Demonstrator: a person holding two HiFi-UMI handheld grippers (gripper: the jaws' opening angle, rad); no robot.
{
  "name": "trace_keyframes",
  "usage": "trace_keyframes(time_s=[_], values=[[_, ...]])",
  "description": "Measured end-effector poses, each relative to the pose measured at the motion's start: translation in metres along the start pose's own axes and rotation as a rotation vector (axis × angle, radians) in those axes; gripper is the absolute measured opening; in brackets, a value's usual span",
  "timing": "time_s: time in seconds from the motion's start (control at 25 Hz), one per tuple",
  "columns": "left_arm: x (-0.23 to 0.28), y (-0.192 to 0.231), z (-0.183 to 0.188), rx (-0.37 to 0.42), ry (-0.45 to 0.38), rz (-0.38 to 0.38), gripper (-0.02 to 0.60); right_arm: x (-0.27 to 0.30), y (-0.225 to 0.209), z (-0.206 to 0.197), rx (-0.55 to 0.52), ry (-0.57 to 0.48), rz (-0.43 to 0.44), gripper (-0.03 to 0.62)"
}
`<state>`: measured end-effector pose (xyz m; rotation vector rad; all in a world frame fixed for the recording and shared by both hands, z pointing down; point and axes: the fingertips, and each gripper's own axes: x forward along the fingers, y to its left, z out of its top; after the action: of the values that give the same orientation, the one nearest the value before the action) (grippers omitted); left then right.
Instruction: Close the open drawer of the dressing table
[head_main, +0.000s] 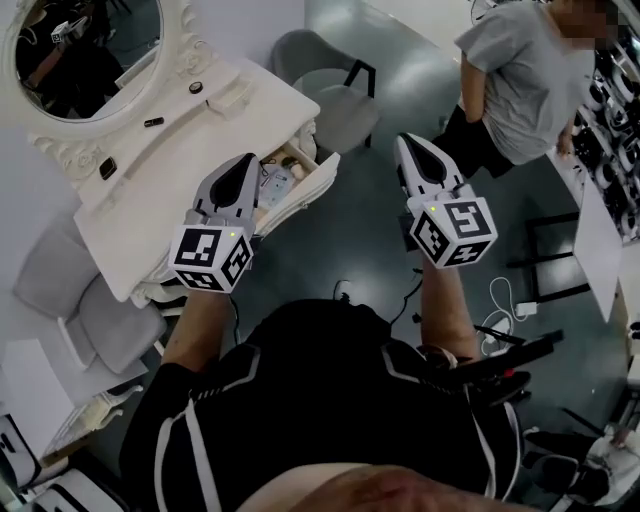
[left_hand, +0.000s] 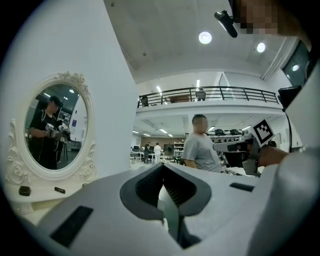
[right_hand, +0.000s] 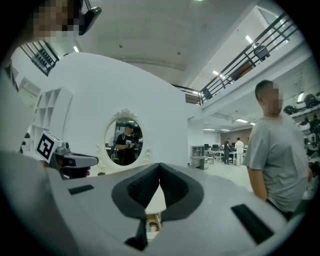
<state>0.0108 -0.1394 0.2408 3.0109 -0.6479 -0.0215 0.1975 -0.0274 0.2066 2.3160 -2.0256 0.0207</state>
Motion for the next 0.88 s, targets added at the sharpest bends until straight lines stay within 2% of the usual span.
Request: trace_keyframes(time_s=[0.16,0.36,0.56,0.72,0.88], values=[[0.030,-0.007,-0.003,-0.025,0.011,0.044,0.005,0.021,-0.028,0.001,-0.005,-0.009,0.061,0.005],[0.058,-0.015,-0.011,0.015,0.046,0.109,0.005,0.043,-0.059,-0.003,-0.002,-0.013,0.128,0.005],[0.077,-0.024,-0.010,0.032,0.015,0.129,0.005,0.061,-0.076,-0.004,0.004,-0.037,0.230,0.005],[0.083,-0.022,-0.026,0.015,0.060,0.208,0.005,0.074,-0.089,-0.013,0.026,-0.024,0.279,0.005],[0.084,-0.010,-0.060,-0.024,0.134,0.275,0.005,0.093,-0.093,-0.032,0.040,0.011,0.318,0.005]])
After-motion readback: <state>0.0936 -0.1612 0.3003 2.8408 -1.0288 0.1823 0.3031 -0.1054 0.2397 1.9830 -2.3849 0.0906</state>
